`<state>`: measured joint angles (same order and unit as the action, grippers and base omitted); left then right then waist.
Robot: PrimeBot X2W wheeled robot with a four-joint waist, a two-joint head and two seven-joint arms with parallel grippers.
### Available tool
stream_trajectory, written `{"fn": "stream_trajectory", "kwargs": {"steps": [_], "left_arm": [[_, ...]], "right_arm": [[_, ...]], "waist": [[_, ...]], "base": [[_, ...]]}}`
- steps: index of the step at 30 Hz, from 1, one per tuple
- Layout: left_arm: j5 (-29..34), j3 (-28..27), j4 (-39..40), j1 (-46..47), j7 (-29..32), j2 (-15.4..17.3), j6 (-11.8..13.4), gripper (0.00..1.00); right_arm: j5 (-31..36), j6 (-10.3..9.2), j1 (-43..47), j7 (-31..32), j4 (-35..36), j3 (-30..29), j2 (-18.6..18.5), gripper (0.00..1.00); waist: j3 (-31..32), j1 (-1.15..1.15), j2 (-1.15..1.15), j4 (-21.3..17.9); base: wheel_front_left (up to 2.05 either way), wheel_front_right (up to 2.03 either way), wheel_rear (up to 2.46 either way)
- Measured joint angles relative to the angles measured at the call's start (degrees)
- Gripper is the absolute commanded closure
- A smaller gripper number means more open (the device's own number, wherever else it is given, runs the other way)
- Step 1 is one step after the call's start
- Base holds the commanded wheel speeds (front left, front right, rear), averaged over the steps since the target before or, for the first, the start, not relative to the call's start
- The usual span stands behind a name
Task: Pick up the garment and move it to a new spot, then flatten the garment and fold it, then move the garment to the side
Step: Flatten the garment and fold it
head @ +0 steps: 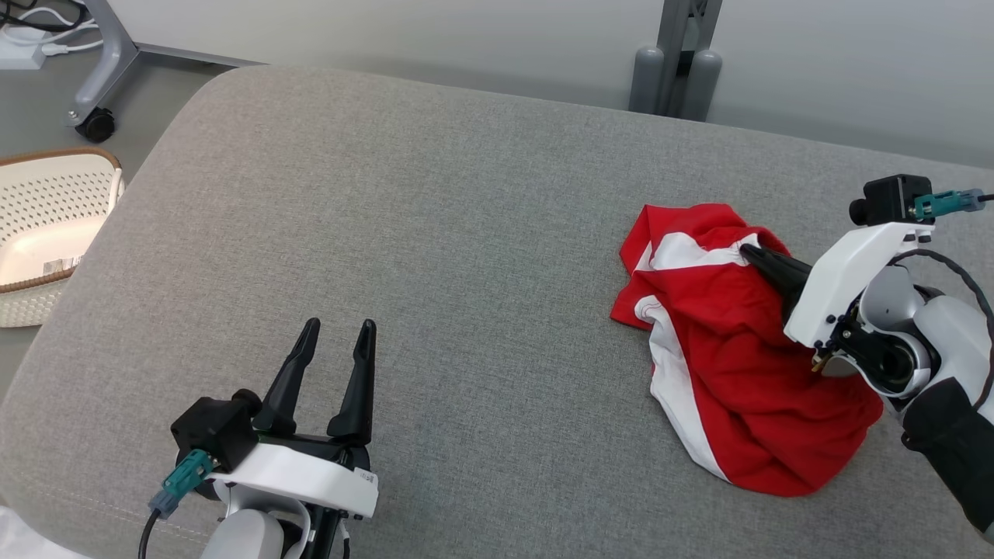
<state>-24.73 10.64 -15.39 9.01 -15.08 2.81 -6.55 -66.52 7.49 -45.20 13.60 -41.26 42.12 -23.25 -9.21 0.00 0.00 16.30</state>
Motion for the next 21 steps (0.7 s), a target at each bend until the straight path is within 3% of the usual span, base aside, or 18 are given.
{"fn": "stream_trajectory", "kwargs": {"steps": [8,17,21], "left_arm": [[-0.1,-0.2,-0.4,0.0,0.0,0.0,0.0,0.00],[-0.3,-0.4,-0.8,-0.6,0.0,0.0,0.0,0.00],[-0.4,-0.6,-0.8,-0.8,0.0,0.0,0.0,0.00]], "right_arm": [[-1.8,-0.01,-1.2,-2.6,5.3,3.4,-0.8,1.00],[-5.0,-0.01,-5.0,-10.9,16.2,4.2,-0.1,1.00],[-6.1,-0.01,-7.0,-14.6,13.1,1.8,-0.2,1.00]], "waist": [[0.9,0.00,0.00,0.0],[3.4,0.00,0.00,-0.2],[4.3,0.00,0.00,-0.5]], "base": [[0.00,0.00,0.00],[0.00,0.00,0.00],[0.00,0.00,0.00]]}}
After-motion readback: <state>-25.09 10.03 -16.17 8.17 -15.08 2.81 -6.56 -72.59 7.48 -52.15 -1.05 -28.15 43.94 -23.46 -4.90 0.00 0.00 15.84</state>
